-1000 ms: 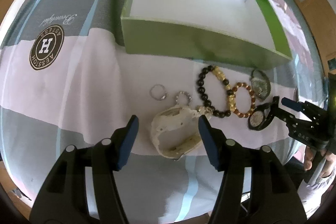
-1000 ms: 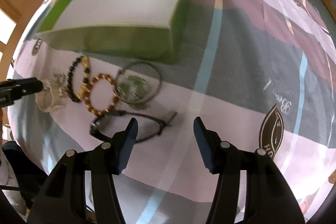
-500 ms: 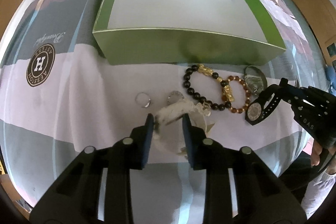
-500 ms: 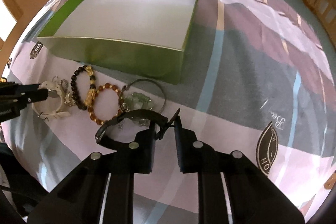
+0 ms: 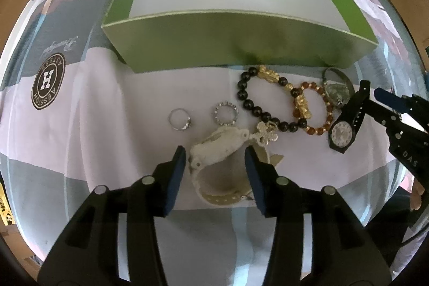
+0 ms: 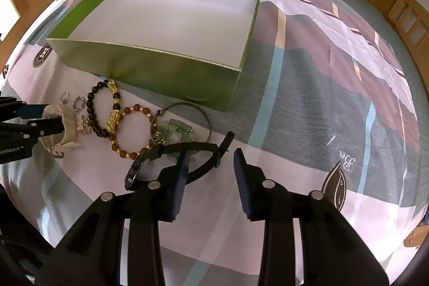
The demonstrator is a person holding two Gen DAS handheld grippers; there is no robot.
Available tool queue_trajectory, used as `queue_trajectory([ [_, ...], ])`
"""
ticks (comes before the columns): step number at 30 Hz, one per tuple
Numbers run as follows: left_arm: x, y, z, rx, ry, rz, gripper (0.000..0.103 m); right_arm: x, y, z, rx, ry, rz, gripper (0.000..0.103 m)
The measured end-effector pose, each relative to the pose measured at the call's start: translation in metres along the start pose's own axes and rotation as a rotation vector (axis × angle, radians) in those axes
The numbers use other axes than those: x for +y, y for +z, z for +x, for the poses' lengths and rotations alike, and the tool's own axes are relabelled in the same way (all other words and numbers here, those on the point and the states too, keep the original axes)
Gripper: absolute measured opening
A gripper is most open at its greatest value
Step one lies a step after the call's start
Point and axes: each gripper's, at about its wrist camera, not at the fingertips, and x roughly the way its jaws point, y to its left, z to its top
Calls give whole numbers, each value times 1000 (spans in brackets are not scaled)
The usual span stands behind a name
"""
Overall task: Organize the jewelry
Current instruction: 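Close the right tool on the black-strap watch while the left tool grasps the white watch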
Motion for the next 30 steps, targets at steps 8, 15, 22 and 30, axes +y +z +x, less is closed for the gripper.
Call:
queue_trajectory([
  [8, -6, -3, 6, 0, 47, 28, 23, 2, 0, 5, 15, -5, -4, 47],
  [15, -1, -1, -4, -27, 5, -4, 19, 1, -3, 16, 66, 22, 15, 19],
  [22, 5, 3, -28, -111, -34, -26, 19, -4, 0, -3, 6, 81, 26, 5],
  [30, 10, 3, -63, -222, -67, -14, 19, -21, 6, -25, -76, 104, 76, 4],
])
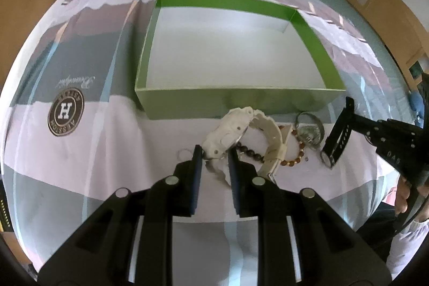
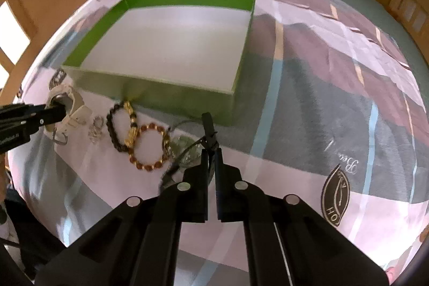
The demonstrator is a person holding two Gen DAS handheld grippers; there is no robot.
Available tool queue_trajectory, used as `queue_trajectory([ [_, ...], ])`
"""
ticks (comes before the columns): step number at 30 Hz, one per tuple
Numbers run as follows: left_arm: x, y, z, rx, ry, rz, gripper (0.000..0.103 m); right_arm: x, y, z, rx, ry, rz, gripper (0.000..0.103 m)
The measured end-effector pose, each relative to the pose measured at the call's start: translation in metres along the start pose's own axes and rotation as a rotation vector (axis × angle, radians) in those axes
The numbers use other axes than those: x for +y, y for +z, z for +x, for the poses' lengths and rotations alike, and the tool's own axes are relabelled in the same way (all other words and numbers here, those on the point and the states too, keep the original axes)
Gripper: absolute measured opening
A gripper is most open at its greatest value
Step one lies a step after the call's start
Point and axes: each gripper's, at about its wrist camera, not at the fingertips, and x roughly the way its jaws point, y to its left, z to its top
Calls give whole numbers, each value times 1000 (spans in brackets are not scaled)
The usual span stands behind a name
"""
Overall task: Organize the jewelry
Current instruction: 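Close the right tool on the black-strap watch while the left tool grasps the white watch, then carry both watches into the green box and open both tools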
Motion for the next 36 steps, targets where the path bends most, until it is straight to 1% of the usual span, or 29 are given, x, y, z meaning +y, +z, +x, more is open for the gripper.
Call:
queue_trajectory([
  [2, 0, 5, -6, -23, -5, 4, 19, -6, 2, -7, -25, 16, 19, 4],
  [3, -2, 8, -12, -49, -12, 7, 19, -8, 4, -11, -44, 32, 29, 4],
  [6, -4, 10, -22, -105, -23, 8, 19, -8, 17, -29, -125, 89, 44, 1],
  [7, -3, 11, -24, -118, -25, 8, 19, -7, 23, -39, -171, 108, 47, 1],
  [9, 0, 13, -26, -137, -33, -14, 19, -3, 28, -50, -231, 136, 52, 1],
  [12, 6, 16, -27, -142, -34, -41, 19, 1, 35, -62, -318, 191, 60, 1],
  [14, 9, 16, -25, -142, -35, -54, 19, 6, 39, -63, -335, 196, 53, 1],
  [16, 11, 15, -24, -136, -34, -62, 19, 10, 42, -60, -325, 204, 52, 1],
  [18, 10, 13, -20, -121, -39, -55, 19, 11, 43, -54, -300, 184, 52, 1],
  [20, 7, 10, -16, -104, -41, -45, 19, 12, 41, -44, -233, 171, 15, 2],
  [21, 6, 9, -14, -96, -41, -40, 19, 11, 38, -38, -204, 138, 10, 4],
  [22, 5, 8, -13, -93, -45, -39, 19, 10, 34, -28, -145, 102, -11, 16],
  [23, 5, 8, -12, -90, -48, -38, 19, 9, 30, -20, -101, 89, -30, 38],
  [25, 3, 7, -11, -86, -52, -32, 19, 6, 20, -4, -13, 71, -56, 58],
  [28, 0, 5, -9, -79, -50, -25, 19, -4, 12, 21, 73, 47, -34, 59],
  [30, -2, 4, -6, -71, -47, -19, 19, -8, 10, 35, 105, 30, -26, 59],
  [31, -3, 4, -5, -70, -45, -17, 19, -9, 10, 41, 114, 16, -19, 51],
  [32, -3, 3, -5, -71, -43, -17, 19, -10, 9, 46, 126, 20, -5, 30],
  [33, -4, 3, -6, -74, -41, -17, 19, -11, 9, 48, 140, 36, 6, 30],
  [34, -3, 4, -7, -79, -40, -18, 19, -10, 9, 48, 142, 44, 9, 27],
  [36, -3, 4, -13, -104, -41, -19, 19, -2, 9, 37, 111, 41, -24, 19],
])
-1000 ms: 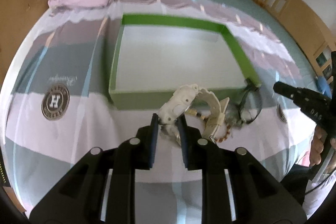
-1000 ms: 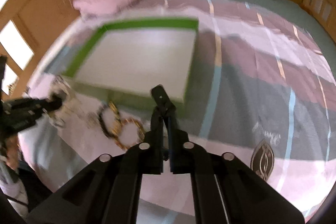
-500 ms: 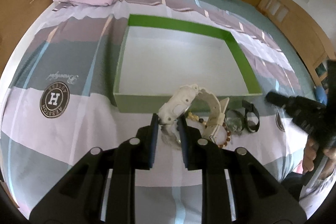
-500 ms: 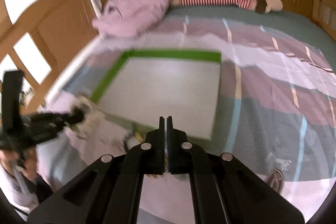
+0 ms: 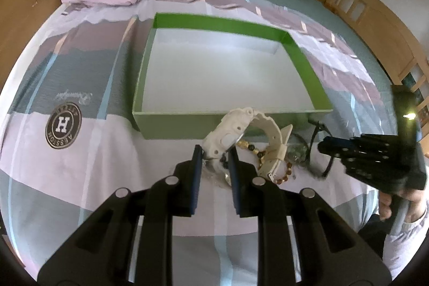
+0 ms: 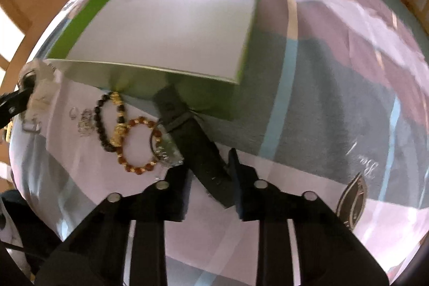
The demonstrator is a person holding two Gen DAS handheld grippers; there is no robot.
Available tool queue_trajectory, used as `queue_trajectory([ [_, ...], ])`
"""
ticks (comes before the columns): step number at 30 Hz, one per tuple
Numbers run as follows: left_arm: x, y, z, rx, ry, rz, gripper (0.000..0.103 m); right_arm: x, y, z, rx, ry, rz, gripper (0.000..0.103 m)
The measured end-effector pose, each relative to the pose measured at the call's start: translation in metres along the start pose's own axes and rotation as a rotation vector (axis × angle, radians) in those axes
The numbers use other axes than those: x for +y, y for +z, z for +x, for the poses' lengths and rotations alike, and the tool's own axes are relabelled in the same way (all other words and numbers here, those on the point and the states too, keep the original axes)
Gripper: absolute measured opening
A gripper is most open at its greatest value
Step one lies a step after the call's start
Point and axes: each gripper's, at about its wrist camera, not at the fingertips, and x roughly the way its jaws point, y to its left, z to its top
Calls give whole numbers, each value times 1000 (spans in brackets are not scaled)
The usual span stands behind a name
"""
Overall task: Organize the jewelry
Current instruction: 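Carry both watches into the green box and open both tools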
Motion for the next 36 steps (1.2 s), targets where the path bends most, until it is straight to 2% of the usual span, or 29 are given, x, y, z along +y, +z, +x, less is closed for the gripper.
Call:
queue_trajectory([
  [3, 1, 6, -13, -62, -19, -4, 19, 7, 2, -27, -76, 81, -1, 12],
  [5, 3, 10, -21, -102, -30, -16, 19, 10, 5, -51, -170, 143, 0, 7],
  [7, 6, 15, -22, -122, -28, -30, 19, 11, 10, -64, -226, 172, 9, 2],
  [9, 7, 23, -20, -130, -13, -36, 19, 12, 14, -70, -272, 206, 31, 1],
  [12, 8, 44, -10, -147, 20, -43, 19, 20, 25, -78, -350, 181, 36, 1],
  [16, 22, 56, 13, -125, 59, -89, 19, 16, 46, -68, -385, 166, 80, 1],
  [17, 24, 57, 19, -116, 66, -96, 19, 17, 52, -61, -383, 136, 79, 1],
  [19, 28, 58, 29, -97, 74, -107, 27, 13, 62, -46, -368, 102, 79, 1],
  [21, 29, 57, 30, -96, 65, -107, 30, 12, 68, -31, -345, 87, 80, 3],
  [22, 29, 57, 28, -99, 67, -104, 30, 11, 68, -26, -333, 65, 87, 7],
  [24, 28, 56, 21, -108, 66, -94, 30, 6, 67, -25, -325, 81, 104, 22],
  [25, 27, 55, 17, -108, 60, -92, 30, 4, 66, -29, -331, 91, 117, 34],
  [26, 27, 53, 14, -104, 48, -91, 30, 2, 65, -33, -340, 94, 126, 39],
  [28, 24, 44, 5, -79, 5, -75, 31, -1, 61, -43, -347, 115, 139, 39],
  [31, 14, 25, -1, -16, -55, -23, 32, -5, 44, -53, -279, 191, 140, 39],
  [33, 3, 12, 5, 65, -71, 29, 32, -4, 33, -51, -209, 211, 122, 39],
  [36, -9, 3, 29, 144, -47, 71, 36, 6, 17, -34, -72, 217, 53, 39],
])
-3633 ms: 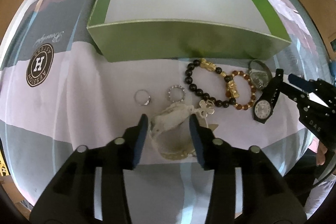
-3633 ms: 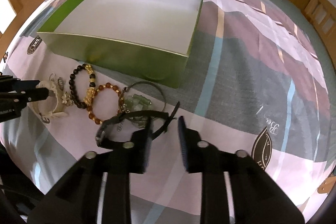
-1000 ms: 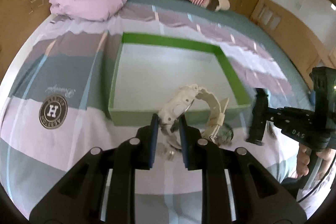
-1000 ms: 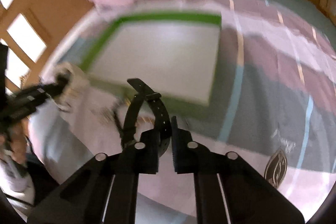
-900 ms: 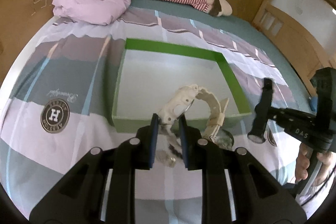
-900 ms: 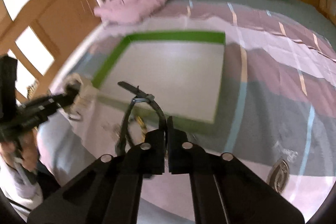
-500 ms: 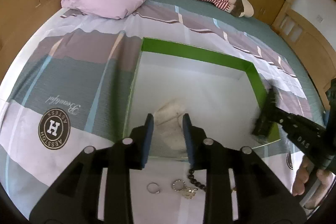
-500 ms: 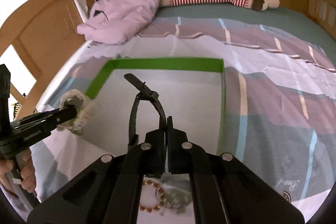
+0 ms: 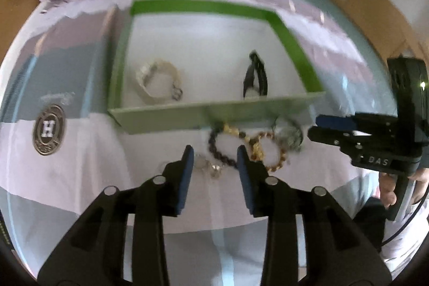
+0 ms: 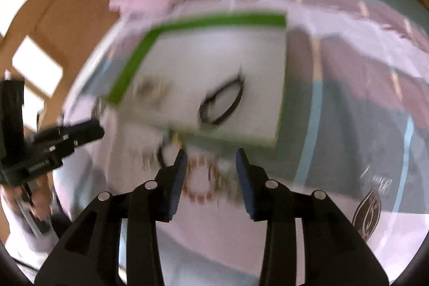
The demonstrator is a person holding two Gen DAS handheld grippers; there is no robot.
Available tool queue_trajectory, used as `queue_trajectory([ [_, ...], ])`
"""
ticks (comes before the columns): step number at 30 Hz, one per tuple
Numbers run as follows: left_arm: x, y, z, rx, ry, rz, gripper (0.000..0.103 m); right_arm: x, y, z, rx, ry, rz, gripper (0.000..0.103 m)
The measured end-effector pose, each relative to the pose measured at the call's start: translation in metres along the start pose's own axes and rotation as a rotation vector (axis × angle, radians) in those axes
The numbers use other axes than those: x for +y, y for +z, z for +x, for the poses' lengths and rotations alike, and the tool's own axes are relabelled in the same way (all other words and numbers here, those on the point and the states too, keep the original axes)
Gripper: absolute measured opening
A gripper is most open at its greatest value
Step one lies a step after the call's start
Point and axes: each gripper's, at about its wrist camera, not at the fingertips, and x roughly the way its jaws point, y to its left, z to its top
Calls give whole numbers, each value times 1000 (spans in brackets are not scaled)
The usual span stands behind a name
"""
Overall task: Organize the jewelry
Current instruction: 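Carry both watches into the green box and open both tools, then move the left tool to the black-bead bracelet while the right tool reaches the amber-bead bracelet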
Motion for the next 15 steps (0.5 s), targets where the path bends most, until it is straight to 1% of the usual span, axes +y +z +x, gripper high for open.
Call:
queue_trajectory([
  [2, 1, 3, 15, 16, 36, -12, 37, -1, -6, 19, 51, -23, -9, 39],
  [5, 8, 10, 31, 0, 72, -53, 40, -13, -3, 36, 35, -65, 36, 39],
  [7, 17, 18, 34, -40, 109, -92, 46, -18, 4, 37, -16, -92, 58, 39],
  [8, 24, 21, 35, -45, 99, -132, 51, -22, 8, 36, -45, -94, 83, 39],
  [9, 30, 22, 35, -51, 99, -166, 58, -26, 12, 34, -75, -96, 105, 39],
  [11, 36, 20, 32, -60, 89, -203, 61, -31, 17, 24, -159, -125, 137, 40],
  [12, 34, 18, 33, -49, 77, -187, 61, -31, 17, 21, -170, -141, 140, 42],
  [13, 30, 15, 34, -33, 69, -162, 61, -32, 16, 22, -135, -151, 143, 44],
  [15, 20, 10, 39, -11, 76, -119, 61, -32, 10, 32, -20, -153, 138, 44],
])
